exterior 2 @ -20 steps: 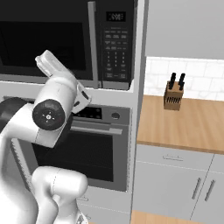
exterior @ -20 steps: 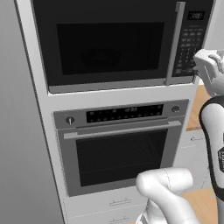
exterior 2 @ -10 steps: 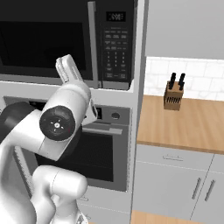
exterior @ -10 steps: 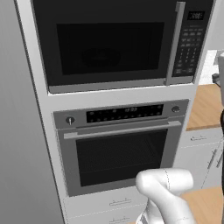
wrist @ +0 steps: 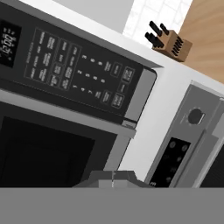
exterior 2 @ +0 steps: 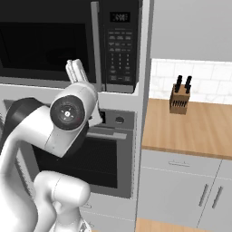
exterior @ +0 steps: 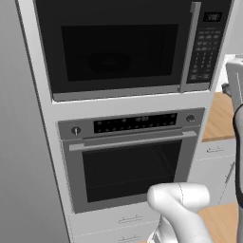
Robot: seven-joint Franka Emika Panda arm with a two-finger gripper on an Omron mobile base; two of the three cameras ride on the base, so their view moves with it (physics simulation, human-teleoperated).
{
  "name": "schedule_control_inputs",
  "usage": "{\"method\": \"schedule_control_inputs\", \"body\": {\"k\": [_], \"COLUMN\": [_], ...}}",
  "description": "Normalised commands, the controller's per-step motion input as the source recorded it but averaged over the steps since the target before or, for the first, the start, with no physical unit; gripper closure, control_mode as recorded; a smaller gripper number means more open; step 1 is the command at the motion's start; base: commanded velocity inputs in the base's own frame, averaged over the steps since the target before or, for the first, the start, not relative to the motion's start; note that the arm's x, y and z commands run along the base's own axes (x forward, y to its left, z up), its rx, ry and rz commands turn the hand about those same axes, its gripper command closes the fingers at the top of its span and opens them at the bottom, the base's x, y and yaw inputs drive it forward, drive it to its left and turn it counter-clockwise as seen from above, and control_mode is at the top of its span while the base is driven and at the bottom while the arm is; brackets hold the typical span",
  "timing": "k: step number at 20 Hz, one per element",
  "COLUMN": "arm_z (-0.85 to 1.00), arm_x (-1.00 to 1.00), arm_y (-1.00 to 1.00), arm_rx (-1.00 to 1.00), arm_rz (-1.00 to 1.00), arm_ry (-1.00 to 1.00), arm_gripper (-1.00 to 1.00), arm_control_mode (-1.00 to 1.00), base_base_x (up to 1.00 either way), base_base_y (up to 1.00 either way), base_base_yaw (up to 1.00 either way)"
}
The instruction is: Open the microwave, place the bowl with waffle inside the microwave, then close the microwave door and turn it on.
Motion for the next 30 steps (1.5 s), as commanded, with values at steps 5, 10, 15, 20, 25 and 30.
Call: {"method": "schedule_control_inputs", "body": {"k": [5,10,15,20,25,30], "arm_z": [0.00,-0.01,-0.05,-0.27,-0.15,0.00], "arm_x": [0.41,0.49,0.49,0.37,0.37,0.39], "arm_y": [0.00,-0.02,-0.10,-0.20,-0.02,0.00], "arm_rx": [0.05,0.07,0.07,0.07,0.03,0.02], "arm_rz": [0.00,-0.01,-0.02,-0.04,-0.01,0.00], "arm_ry": [-0.05,0.00,0.00,0.00,-0.03,-0.07], "arm_gripper": [1.00,1.00,1.00,1.00,1.00,1.00], "arm_control_mode": [-1.00,-1.00,-1.00,-1.00,-1.00,-1.00], "base_base_x": [0.00,0.00,0.00,0.00,0.00,0.00], "base_base_y": [0.00,0.00,0.00,0.00,0.00,0.00], "base_base_yaw": [0.00,0.00,0.00,0.00,0.00,0.00]}}
